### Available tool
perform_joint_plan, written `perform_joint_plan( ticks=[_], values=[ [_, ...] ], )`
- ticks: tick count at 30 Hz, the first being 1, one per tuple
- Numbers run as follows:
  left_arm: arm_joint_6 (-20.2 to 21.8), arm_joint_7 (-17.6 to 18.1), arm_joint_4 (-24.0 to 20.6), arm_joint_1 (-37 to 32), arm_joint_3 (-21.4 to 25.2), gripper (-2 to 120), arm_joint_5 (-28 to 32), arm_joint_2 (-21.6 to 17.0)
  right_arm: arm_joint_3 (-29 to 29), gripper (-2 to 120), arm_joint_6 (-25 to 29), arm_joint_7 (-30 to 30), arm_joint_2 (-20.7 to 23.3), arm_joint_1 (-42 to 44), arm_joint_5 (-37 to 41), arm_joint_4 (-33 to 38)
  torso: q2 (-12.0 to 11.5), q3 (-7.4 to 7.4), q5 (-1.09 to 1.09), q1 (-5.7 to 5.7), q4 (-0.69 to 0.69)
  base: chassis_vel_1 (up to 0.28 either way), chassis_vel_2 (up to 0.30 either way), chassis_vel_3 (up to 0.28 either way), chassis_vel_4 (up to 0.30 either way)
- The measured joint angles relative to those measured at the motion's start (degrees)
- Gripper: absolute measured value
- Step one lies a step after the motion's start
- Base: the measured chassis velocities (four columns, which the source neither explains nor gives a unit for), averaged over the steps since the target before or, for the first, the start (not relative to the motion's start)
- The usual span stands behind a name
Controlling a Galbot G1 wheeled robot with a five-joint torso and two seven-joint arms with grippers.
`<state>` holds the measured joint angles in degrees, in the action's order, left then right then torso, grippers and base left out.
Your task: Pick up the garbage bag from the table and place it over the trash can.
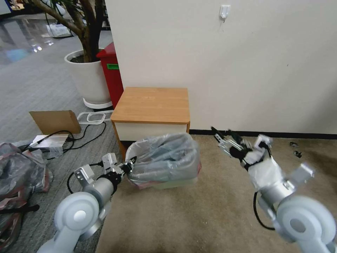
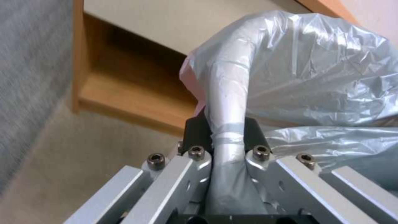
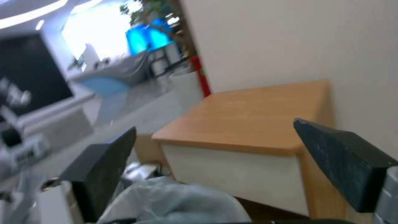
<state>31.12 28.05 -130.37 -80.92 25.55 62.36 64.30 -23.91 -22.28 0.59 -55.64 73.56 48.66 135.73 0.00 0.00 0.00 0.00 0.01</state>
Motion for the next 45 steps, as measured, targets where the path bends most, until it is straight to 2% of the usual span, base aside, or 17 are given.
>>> perform_joint_plan(
  ticks=[1,5,6,9,11,15,16,19,20,24,26,28,32,38,45],
  values=[
    [0.0,0.0,0.0,0.0,0.0,5,0.0,0.0,0.0,96,0.0,0.0,0.0,0.0,0.0,0.0,0.0,0.0,0.0,0.0,0.0,0.0,0.0,0.0,0.0],
    [-0.12,-2.09,-0.25,-0.18,-2.28,5,-8.45,-0.13,15.69,84,-0.92,-1.23,3.5,-11.75,-6.28,-3.51,0.0,0.0,0.0,0.0,0.01,0.0,0.0,0.0,0.0],
    [-0.12,-2.09,-0.25,-0.18,-2.28,5,-8.45,-0.13,15.69,84,-0.92,-1.23,3.5,-11.75,-6.28,-3.51,0.0,0.0,0.0,0.0,0.01,0.0,0.0,0.0,0.0],
    [-0.57,-2.91,-0.8,-0.08,-3.75,5,-13.01,0.05,25.91,69,-4.16,-1.52,4.3,-20.17,-11.56,-5.47,0.0,0.0,0.0,0.0,-0.01,0.0,0.0,0.0,0.0],
    [-0.64,-3.25,-0.94,-0.07,-4.05,5,-14.14,0.1,28.04,66,-4.87,-1.54,4.51,-21.92,-12.64,-5.92,0.0,0.0,-0.01,0.0,0.0,0.0,0.0,0.0,0.0],
    [-1.07,-4.46,-1.39,-0.64,-4.96,5,-17.96,0.15,38.24,46,-8.59,-1.48,5.92,-30.04,-16.14,-8.28,0.0,0.0,0.0,0.0,-0.01,0.0,0.0,0.0,0.0],
    [-1.07,-4.46,-1.39,-0.64,-4.96,5,-17.96,0.15,38.24,46,-8.59,-1.48,5.92,-30.04,-16.14,-8.28,0.0,0.0,0.0,0.0,-0.01,0.0,0.0,0.0,0.0],
    [-1.55,-5.51,-1.58,-1.0,-5.18,5,-20.15,-0.01,43.03,32,-11.65,-1.47,6.24,-34.42,-16.89,-10.1,0.0,0.0,0.0,0.0,-0.01,0.0,0.0,0.0,0.0],
    [-1.55,-5.51,-1.58,-1.0,-5.18,5,-20.15,-0.01,43.03,32,-11.65,-1.47,6.24,-34.42,-16.89,-10.1,0.0,0.0,0.0,0.0,-0.01,0.0,0.0,0.0,0.0],
    [-1.9,-6.27,-1.8,-0.78,-5.42,5,-21.38,-0.41,47.99,14,-16.23,-1.45,6.14,-39.33,-16.91,-11.98,0.0,0.0,0.0,0.0,-0.01,0.0,0.0,0.0,0.0],
    [-1.91,-6.35,-1.9,-0.71,-5.45,5,-21.49,-0.44,48.72,11,-17.01,-1.45,6.11,-40.09,-16.93,-12.3,0.0,0.0,0.0,0.0,-0.01,0.0,0.0,0.0,0.0],
    [-1.97,-6.75,-2.14,-0.69,-5.49,5,-22.21,-0.45,50.65,1,-18.22,-1.64,6.1,-42.09,-16.94,-13.19,0.0,0.0,0.0,0.0,-0.01,0.0,0.0,0.0,0.0],
    [-2.13,-7.29,-2.33,-0.86,-5.49,5,-23.23,-0.42,51.91,0,-18.4,-2.13,6.09,-43.07,-16.92,-13.89,0.0,0.0,0.0,0.0,-0.01,0.0,0.0,0.0,0.0],
    [-3.51,-10.4,-2.64,-2.27,-5.45,5,-29.97,-0.23,54.82,0,-18.44,-4.91,5.44,-45.36,-16.82,-17.13,0.0,0.0,0.0,0.0,-0.01,0.0,0.0,0.0,0.0],
    [-3.56,-11.61,-3.21,-1.81,-5.7,5,-31.5,-0.46,58.0,0,-18.37,-6.46,4.44,-47.38,-16.87,-19.35,0.0,0.0,0.0,0.0,-0.01,0.0,0.0,0.0,0.0]
  ],
)
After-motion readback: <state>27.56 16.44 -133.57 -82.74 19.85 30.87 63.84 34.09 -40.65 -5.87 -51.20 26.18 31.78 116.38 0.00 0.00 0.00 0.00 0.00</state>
